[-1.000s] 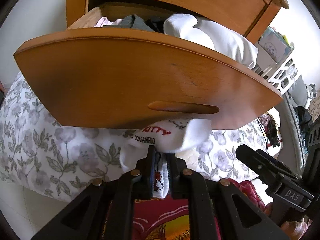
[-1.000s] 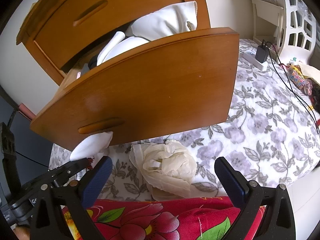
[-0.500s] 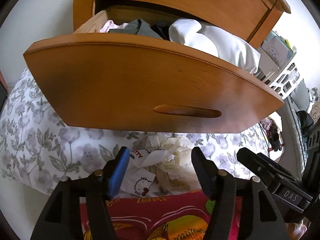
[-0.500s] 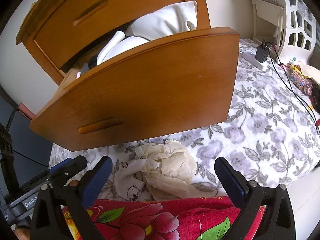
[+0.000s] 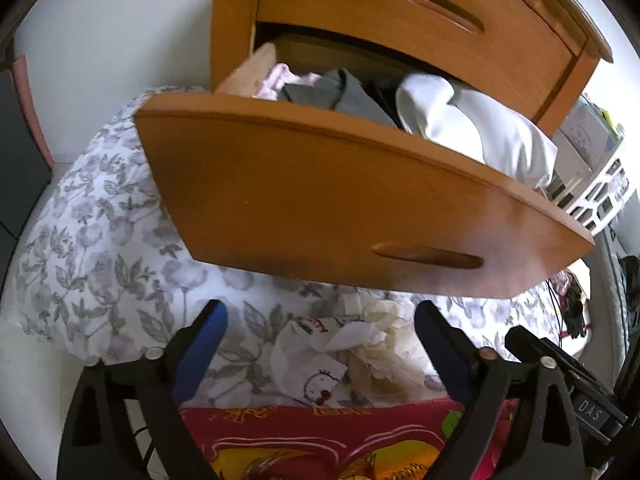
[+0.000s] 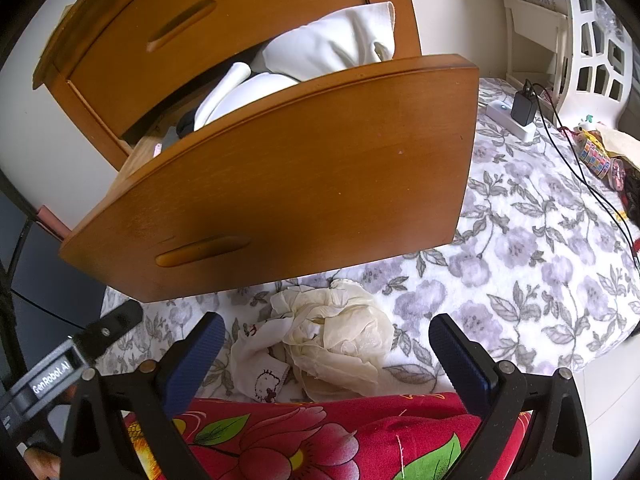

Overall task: Organize soft objects
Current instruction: 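Move the right tool toward the open drawer above the white cloth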

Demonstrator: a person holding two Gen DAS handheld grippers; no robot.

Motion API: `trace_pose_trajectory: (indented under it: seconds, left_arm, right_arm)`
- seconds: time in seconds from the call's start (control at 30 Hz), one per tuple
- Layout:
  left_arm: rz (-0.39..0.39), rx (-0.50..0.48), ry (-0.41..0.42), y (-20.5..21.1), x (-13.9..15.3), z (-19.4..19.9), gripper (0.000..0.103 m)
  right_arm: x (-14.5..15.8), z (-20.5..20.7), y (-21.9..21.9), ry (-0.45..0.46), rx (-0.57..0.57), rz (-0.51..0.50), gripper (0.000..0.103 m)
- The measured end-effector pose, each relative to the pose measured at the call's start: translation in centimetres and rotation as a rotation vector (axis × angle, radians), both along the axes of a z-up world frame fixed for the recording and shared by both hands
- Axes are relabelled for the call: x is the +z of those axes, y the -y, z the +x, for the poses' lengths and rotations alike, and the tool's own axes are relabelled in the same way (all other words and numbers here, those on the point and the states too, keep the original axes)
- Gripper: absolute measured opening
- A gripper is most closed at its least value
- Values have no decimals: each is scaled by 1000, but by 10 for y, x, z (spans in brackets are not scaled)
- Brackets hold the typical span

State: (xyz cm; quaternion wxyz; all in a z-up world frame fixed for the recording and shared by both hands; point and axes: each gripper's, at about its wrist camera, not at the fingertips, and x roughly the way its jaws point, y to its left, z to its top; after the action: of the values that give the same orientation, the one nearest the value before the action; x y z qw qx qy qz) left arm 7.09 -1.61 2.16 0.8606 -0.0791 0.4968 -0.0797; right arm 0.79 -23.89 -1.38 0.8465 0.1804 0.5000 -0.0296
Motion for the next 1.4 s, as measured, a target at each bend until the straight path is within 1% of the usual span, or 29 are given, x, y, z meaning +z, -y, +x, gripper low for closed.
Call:
trace_pose_trajectory:
  seconds: [0.27,0.43,0.53,0.63,0.77,0.87,0.93,1.0,1.07,1.2,1.3,1.4]
  left_arm:
    - [32,31,64,-11,9,-4,97]
    - [28,41,113,-17,17,-7,98]
    - [28,40,140,-18,21,-10,98]
    - [4,39,152,-22,22,-11,98]
    - [-20,25,157,-24,21,-11,98]
    - [-43,4,158,-23,19,-12,98]
    - [-45,-6,157,-21,17,-12,98]
    - [-29,-11,154,-18,17,-12,98]
    - [-5,-14,149,-14,16,-11,98]
    - [31,-11,146,-10,15,-11,98]
    - [64,3,143,-8,13,-12,98]
    - [84,-3,139,-6,11,-13,98]
  right_arm:
    - [-1,1,-2,-7,8,1,103]
    - [2,0,-4,0,16,-5,103]
    - [3,0,-6,3,41,2,103]
    - [9,-1,-8,25,71,7,103]
    - [27,-6,-10,115,121,3,103]
    - [36,-6,-10,147,146,18,103]
    - [41,-6,-9,156,158,28,103]
    - [48,-3,-10,165,194,30,103]
    - [58,-2,-11,191,221,8,103]
    - [81,8,-7,225,217,-49,103]
    - [95,21,-1,228,215,-65,103]
    - [107,33,7,240,214,-79,103]
